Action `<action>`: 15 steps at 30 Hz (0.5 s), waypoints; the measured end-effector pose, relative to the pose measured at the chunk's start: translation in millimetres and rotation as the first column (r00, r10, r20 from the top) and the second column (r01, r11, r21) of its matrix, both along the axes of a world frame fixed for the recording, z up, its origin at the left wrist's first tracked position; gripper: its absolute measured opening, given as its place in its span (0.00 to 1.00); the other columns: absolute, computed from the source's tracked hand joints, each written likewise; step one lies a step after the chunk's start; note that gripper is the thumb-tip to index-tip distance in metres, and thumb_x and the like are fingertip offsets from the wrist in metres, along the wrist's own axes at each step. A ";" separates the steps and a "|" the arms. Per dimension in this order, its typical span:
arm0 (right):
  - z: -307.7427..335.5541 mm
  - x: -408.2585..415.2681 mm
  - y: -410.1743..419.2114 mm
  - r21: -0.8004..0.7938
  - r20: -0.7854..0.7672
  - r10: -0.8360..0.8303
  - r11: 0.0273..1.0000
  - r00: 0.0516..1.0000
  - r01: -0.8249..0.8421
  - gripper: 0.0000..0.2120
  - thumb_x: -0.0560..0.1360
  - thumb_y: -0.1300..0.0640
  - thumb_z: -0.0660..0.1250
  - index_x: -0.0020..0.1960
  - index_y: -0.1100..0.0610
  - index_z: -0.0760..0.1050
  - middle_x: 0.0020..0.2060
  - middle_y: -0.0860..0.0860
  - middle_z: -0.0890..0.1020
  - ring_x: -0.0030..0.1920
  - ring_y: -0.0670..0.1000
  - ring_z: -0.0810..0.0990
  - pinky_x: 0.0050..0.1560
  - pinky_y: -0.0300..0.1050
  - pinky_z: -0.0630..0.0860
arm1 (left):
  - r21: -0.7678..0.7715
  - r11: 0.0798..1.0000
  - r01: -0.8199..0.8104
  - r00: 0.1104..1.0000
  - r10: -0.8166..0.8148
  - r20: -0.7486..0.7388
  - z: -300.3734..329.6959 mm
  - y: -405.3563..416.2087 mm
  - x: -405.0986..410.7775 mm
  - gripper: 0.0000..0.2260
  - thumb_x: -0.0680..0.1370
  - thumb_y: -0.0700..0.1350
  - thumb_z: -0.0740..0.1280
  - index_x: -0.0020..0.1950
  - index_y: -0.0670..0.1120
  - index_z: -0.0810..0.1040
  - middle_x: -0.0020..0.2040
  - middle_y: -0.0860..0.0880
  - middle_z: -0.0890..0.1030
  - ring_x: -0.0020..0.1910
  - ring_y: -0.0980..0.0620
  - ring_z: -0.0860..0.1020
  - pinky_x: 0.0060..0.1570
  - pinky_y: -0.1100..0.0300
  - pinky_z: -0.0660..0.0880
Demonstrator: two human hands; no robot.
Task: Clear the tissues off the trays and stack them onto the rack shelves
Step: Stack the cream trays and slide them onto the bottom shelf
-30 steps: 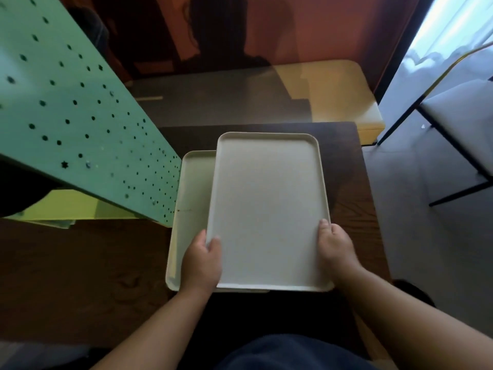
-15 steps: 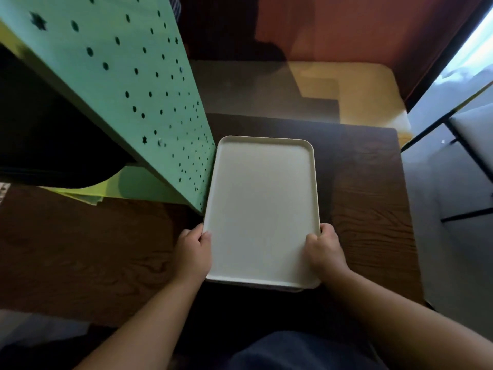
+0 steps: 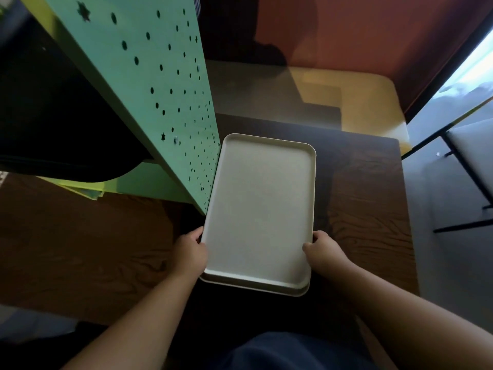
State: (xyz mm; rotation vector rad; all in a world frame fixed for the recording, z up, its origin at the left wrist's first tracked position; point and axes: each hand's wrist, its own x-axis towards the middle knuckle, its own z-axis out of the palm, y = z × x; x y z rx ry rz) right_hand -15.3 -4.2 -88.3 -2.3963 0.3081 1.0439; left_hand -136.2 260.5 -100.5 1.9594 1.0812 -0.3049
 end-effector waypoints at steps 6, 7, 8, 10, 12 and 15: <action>-3.1 1.5 -13.2 0.033 0.040 -0.047 0.998 0.998 0.046 0.14 0.80 0.52 0.64 0.63 0.55 0.77 0.50 0.50 0.83 0.46 0.49 0.81 0.41 0.44 0.74 | 0.001 0.998 -0.057 0.998 0.057 -0.008 3.5 -1.5 1.3 0.21 0.76 0.31 0.63 0.67 0.44 0.81 0.57 0.43 0.85 0.46 0.47 0.79 0.47 0.58 0.76; -4.0 0.4 -13.7 0.040 0.040 -0.052 0.998 0.998 0.051 0.14 0.79 0.52 0.65 0.63 0.55 0.76 0.49 0.49 0.82 0.47 0.49 0.81 0.41 0.45 0.75 | 0.005 0.997 -0.079 0.997 0.079 -0.008 4.2 -3.5 1.1 0.20 0.76 0.32 0.63 0.64 0.44 0.82 0.55 0.43 0.85 0.46 0.46 0.80 0.47 0.56 0.78; -5.0 -0.2 -13.6 0.049 0.037 -0.069 0.997 0.997 0.067 0.15 0.78 0.53 0.66 0.63 0.55 0.76 0.50 0.50 0.82 0.48 0.50 0.81 0.43 0.46 0.76 | 0.003 0.994 -0.105 0.994 0.105 -0.008 5.2 -6.2 1.4 0.18 0.75 0.32 0.64 0.60 0.46 0.84 0.53 0.44 0.86 0.45 0.45 0.81 0.48 0.54 0.80; -4.2 -1.6 -12.3 0.080 0.022 -0.149 0.986 0.989 0.147 0.17 0.77 0.54 0.68 0.65 0.56 0.74 0.53 0.52 0.82 0.50 0.53 0.81 0.46 0.47 0.77 | -0.001 0.984 -0.178 0.984 0.178 -0.008 6.6 -11.1 3.2 0.13 0.73 0.35 0.66 0.51 0.48 0.85 0.48 0.44 0.86 0.45 0.43 0.83 0.50 0.48 0.82; -1.3 -3.6 -13.0 0.125 0.012 -0.252 0.960 0.968 0.249 0.19 0.78 0.55 0.68 0.66 0.56 0.71 0.55 0.54 0.80 0.49 0.53 0.80 0.44 0.47 0.74 | 0.021 0.971 -0.236 0.972 0.237 -0.011 9.0 -16.6 5.7 0.07 0.72 0.37 0.68 0.47 0.46 0.83 0.45 0.45 0.85 0.45 0.41 0.83 0.50 0.46 0.82; 4.7 -6.1 -17.3 0.132 0.026 -0.240 0.963 0.970 0.235 0.16 0.78 0.53 0.67 0.64 0.56 0.72 0.52 0.53 0.80 0.47 0.52 0.80 0.42 0.46 0.74 | 0.049 0.956 -0.290 0.957 0.290 -0.003 17.4 -25.3 5.8 0.05 0.74 0.38 0.67 0.48 0.45 0.78 0.42 0.48 0.81 0.43 0.42 0.80 0.48 0.47 0.81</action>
